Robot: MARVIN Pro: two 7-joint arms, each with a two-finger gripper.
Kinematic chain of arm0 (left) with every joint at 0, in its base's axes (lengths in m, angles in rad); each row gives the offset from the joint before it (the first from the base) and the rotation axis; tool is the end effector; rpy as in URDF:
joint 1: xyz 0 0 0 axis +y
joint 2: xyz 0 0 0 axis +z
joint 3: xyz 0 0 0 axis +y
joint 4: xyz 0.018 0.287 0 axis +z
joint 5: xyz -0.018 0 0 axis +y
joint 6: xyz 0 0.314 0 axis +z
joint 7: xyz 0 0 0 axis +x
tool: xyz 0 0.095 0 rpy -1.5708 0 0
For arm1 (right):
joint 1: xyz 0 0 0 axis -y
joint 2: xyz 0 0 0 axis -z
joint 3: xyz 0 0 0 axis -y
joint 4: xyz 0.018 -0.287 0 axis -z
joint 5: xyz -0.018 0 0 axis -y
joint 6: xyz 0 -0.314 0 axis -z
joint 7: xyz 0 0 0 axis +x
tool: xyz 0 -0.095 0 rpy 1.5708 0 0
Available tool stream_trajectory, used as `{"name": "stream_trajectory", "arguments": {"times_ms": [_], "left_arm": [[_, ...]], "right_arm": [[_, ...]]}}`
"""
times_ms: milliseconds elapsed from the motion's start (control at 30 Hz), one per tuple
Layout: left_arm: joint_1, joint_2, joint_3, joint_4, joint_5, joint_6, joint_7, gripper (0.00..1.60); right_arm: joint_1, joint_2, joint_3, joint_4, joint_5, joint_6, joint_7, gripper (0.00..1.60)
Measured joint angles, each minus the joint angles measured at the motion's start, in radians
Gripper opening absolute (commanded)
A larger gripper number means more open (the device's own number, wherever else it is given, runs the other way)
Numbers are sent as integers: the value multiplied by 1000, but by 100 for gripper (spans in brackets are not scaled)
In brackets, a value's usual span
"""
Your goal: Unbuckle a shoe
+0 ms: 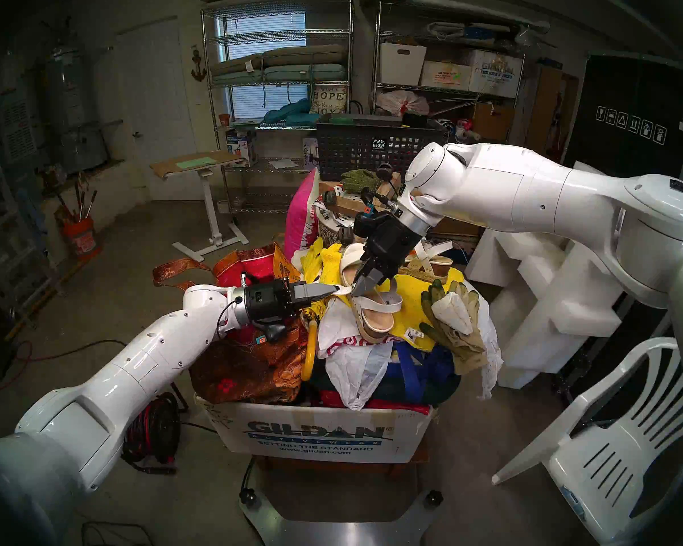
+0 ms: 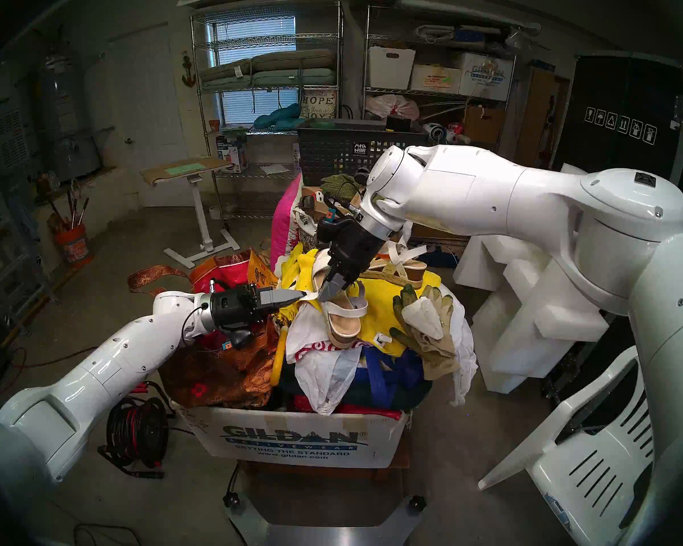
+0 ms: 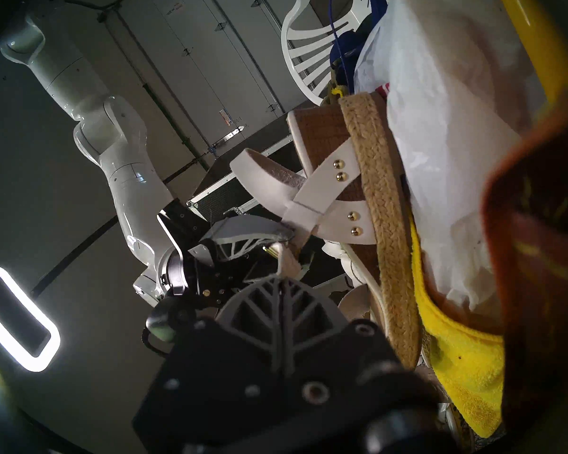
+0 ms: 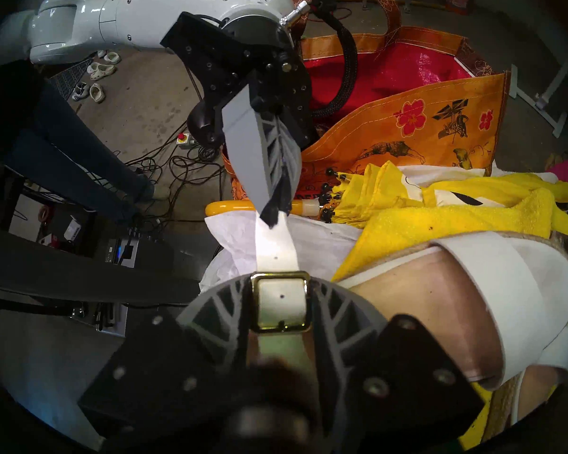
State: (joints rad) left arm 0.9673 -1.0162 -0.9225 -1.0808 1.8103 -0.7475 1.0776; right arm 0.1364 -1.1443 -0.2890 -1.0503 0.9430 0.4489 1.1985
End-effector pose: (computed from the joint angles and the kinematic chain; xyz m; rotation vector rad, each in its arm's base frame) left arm 0.4739 -0.0024 -0.2479 0.3145 1.7499 -1.9114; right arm 0.5261 0.1062 -0.0875 -1.8828 -1.8472 -0.4324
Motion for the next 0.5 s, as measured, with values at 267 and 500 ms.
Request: {"name": "stream_trajectory", "arguments": {"times_ms": [267, 500], "left_arm": [[30, -5, -9, -14, -11, 14, -3, 0], [61, -20, -27, -30, -29, 34, -34, 0]], "right_arm": [[0, 2, 3, -12, 0, 0, -10, 42], [1, 9, 4, -25, 0, 4, -20, 39]]}}
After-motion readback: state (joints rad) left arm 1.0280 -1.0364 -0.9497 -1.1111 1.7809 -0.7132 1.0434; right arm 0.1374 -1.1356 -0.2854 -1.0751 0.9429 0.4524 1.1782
